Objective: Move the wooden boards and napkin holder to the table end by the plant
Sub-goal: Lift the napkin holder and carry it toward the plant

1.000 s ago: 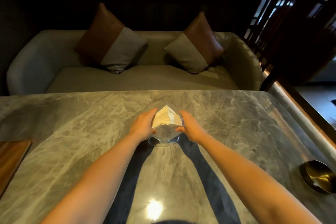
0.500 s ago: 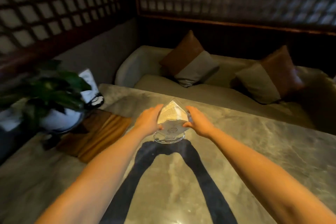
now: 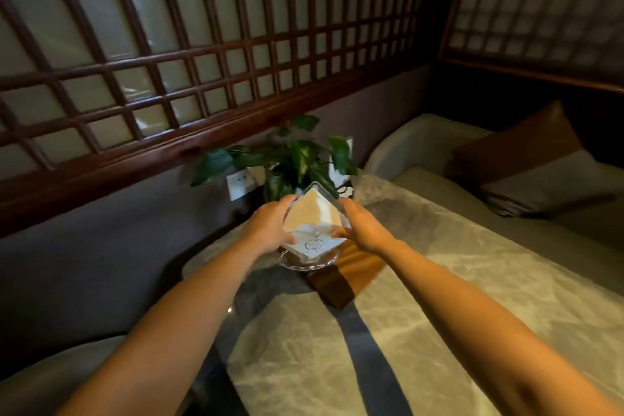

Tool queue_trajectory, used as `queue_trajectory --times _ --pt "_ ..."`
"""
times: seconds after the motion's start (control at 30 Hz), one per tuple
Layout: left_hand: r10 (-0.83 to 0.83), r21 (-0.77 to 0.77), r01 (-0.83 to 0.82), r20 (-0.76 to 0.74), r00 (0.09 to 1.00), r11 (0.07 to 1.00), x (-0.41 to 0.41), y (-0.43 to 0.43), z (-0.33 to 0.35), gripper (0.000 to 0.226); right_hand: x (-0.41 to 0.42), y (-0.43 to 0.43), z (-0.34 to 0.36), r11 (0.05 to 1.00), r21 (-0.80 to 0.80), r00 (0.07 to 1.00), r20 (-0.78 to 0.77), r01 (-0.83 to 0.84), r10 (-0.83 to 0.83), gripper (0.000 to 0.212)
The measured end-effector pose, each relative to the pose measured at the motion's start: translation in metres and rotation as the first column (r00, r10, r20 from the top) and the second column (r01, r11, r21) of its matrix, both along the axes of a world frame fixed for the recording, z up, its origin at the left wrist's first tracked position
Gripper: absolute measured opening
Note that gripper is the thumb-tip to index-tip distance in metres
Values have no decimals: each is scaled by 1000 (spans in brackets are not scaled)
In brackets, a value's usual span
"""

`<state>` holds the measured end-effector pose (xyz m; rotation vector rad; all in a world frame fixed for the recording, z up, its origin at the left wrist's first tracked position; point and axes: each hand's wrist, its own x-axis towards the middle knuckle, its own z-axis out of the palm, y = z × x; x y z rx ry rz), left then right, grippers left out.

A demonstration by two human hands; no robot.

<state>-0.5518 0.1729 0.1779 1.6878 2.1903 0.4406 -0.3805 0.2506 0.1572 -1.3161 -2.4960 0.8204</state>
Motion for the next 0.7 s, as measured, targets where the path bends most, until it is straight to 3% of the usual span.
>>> queue_trajectory --times 0.3,0.7 --pt "233 0 -234 84 969 972 -107 -37 -45 85 -133 7 -37 973 -62 973 53 -223 227 70" --pt "315 -75 -310 54 948 948 -172 -25 -93 81 -213 30 -80 954 -114 952 101 -279 290 65"
